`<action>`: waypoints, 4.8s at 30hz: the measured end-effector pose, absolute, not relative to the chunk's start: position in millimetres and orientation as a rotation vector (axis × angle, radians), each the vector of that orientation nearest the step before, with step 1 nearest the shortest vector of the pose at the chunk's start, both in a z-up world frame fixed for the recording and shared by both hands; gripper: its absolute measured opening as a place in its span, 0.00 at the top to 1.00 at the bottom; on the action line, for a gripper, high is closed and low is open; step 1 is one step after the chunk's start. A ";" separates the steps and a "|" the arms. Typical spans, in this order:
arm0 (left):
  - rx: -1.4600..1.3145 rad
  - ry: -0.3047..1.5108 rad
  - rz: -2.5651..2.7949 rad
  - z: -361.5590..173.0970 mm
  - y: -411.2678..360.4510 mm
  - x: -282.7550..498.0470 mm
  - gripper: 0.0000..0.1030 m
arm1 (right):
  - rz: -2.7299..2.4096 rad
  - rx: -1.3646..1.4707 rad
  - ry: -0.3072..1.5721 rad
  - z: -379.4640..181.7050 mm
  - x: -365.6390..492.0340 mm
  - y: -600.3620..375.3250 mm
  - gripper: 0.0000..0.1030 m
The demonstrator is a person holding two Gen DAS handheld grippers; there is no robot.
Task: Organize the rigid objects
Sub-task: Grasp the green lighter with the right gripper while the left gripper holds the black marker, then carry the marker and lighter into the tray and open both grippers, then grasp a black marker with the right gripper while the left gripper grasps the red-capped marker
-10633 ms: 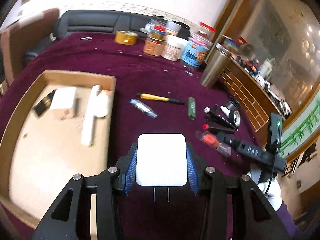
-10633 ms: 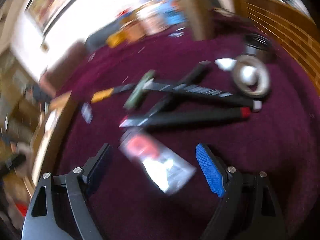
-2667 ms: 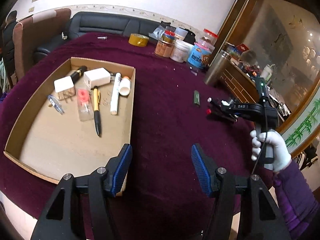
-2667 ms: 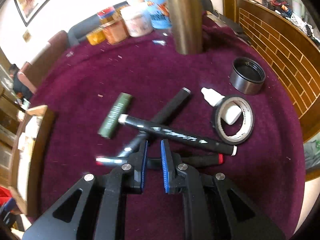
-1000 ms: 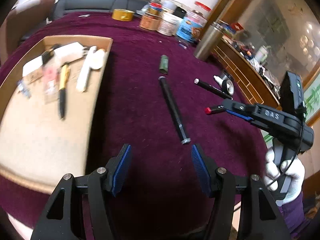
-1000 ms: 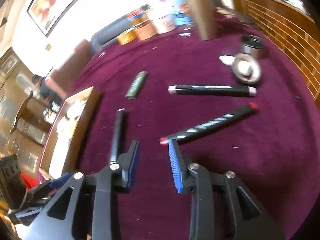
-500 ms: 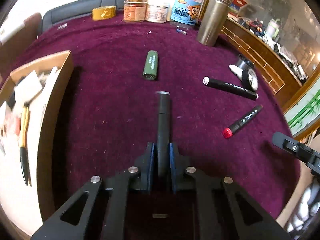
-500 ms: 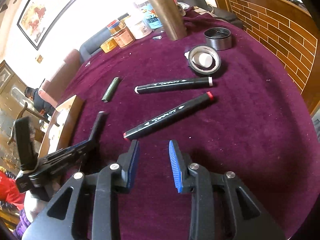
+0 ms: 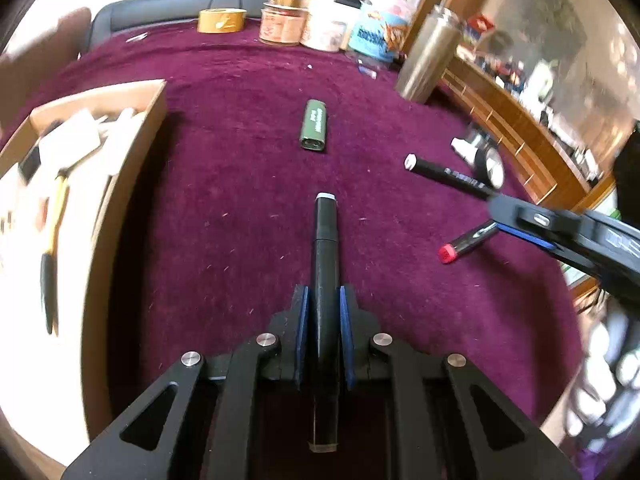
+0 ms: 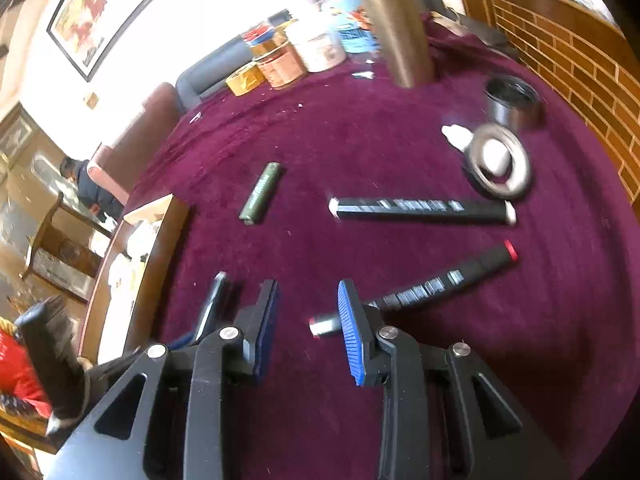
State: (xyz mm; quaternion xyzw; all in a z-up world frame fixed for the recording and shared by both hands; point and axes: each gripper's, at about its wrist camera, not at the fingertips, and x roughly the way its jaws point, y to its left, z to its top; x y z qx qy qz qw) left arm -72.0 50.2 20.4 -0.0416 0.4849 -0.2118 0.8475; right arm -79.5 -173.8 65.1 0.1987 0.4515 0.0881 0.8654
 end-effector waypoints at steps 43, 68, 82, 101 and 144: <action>-0.376 1.003 -0.063 30.5 285.8 -83.3 0.88 | 0.347 0.275 1.012 75.5 2.3 -33.4 0.83; -0.571 0.794 0.004 59.6 332.3 -126.6 0.58 | 0.681 0.116 1.157 35.9 -35.3 154.7 0.82; -0.563 0.735 -0.166 78.2 282.8 -140.1 0.51 | 0.521 0.145 0.912 90.4 -56.1 35.3 0.68; -0.307 0.874 -0.432 67.1 128.5 -155.0 0.50 | -0.089 0.455 0.975 26.1 -58.4 -281.6 0.51; 0.220 0.950 -0.404 27.6 27.4 -103.0 0.50 | 0.153 0.270 1.069 22.2 -105.9 -183.3 0.88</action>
